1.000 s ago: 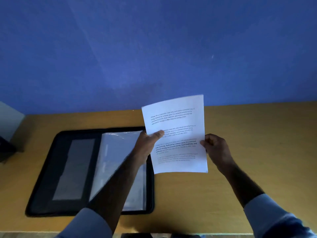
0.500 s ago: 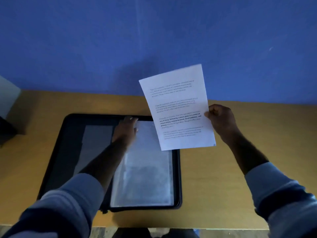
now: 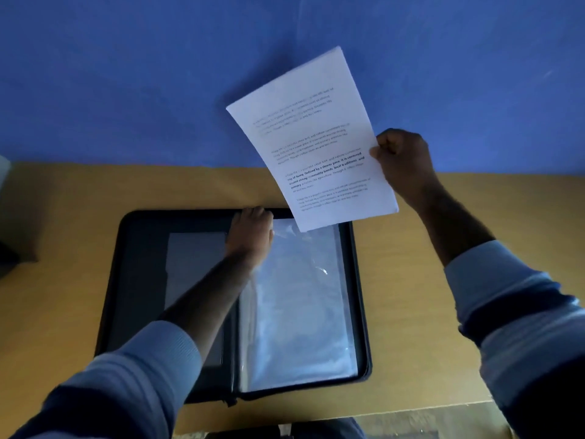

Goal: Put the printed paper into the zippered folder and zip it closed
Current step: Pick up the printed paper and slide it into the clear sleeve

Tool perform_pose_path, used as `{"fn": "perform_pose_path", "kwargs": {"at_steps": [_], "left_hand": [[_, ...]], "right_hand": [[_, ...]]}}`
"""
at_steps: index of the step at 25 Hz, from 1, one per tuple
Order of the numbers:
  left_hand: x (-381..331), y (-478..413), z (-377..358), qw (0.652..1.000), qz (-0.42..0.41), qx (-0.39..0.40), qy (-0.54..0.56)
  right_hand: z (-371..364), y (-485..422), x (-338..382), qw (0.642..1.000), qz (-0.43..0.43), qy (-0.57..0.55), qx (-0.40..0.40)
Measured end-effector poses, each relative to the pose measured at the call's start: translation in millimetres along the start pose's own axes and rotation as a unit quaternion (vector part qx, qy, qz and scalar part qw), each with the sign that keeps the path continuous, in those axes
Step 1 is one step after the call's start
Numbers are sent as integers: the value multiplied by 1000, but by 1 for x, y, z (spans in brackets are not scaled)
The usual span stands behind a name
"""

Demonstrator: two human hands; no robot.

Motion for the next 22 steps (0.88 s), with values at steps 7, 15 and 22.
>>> {"fn": "perform_pose_path", "kwargs": {"at_steps": [7,15,22], "left_hand": [[-10,-15,-6,995,-29,67,66],[-39,-9,6,997,-43,-19,68],[-48,5,9,997,-2,-50,64]], "right_hand": [[2,-29,46,998,66,3,-22],[-28,-46,67,996,88,8,17],[-57,-46,74,994,89,-11,56]]}}
Point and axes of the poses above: each hand's wrist, its own y-axis away from the middle knuckle, its own z-axis out of the back of the hand, x = y × z, the point moved 10 cm from there along -y, towards the middle knuckle, and after that the axes turned 15 degrees about y, right-handed, at the moved point
